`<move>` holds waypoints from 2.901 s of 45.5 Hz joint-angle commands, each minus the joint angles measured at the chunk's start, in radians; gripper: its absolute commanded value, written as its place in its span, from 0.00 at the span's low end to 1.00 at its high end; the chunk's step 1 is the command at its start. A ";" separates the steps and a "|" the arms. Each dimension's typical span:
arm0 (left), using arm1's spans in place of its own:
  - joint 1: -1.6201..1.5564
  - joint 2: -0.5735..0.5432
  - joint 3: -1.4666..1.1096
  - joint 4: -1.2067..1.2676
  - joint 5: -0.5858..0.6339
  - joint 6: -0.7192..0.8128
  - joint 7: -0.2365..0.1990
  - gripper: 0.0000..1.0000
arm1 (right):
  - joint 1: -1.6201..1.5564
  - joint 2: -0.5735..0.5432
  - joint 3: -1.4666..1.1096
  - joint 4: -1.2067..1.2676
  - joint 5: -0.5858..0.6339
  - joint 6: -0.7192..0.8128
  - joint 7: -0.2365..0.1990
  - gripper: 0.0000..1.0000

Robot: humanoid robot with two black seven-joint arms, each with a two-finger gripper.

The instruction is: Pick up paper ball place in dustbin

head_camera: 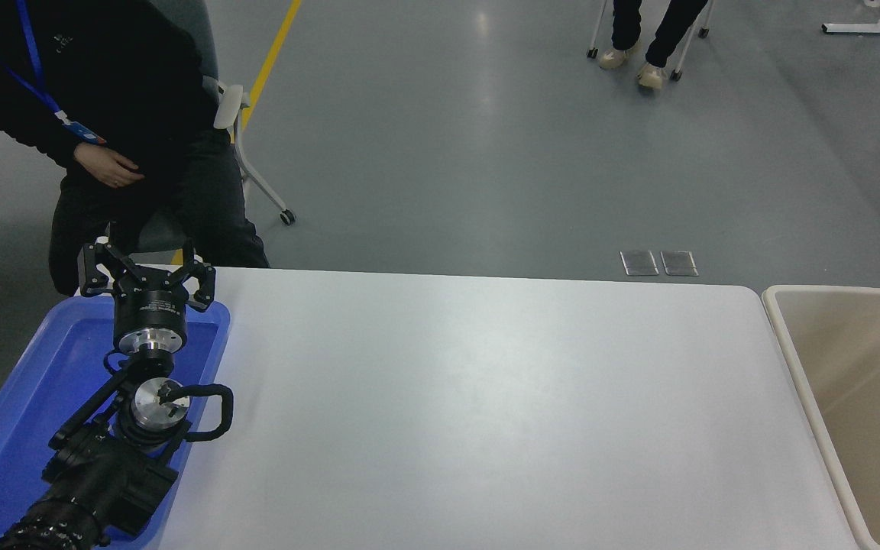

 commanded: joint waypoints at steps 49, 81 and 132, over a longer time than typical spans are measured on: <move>0.000 0.000 0.000 0.000 0.000 0.000 -0.002 0.99 | 0.033 0.006 0.042 0.106 -0.013 -0.015 0.009 1.00; 0.000 0.000 0.000 0.000 0.001 0.000 0.000 0.99 | 0.424 -0.505 -0.151 1.085 -0.554 -0.027 0.000 1.00; 0.000 0.000 0.000 0.000 0.001 0.000 0.000 0.99 | 0.244 -0.108 0.405 0.863 0.282 -0.120 0.126 1.00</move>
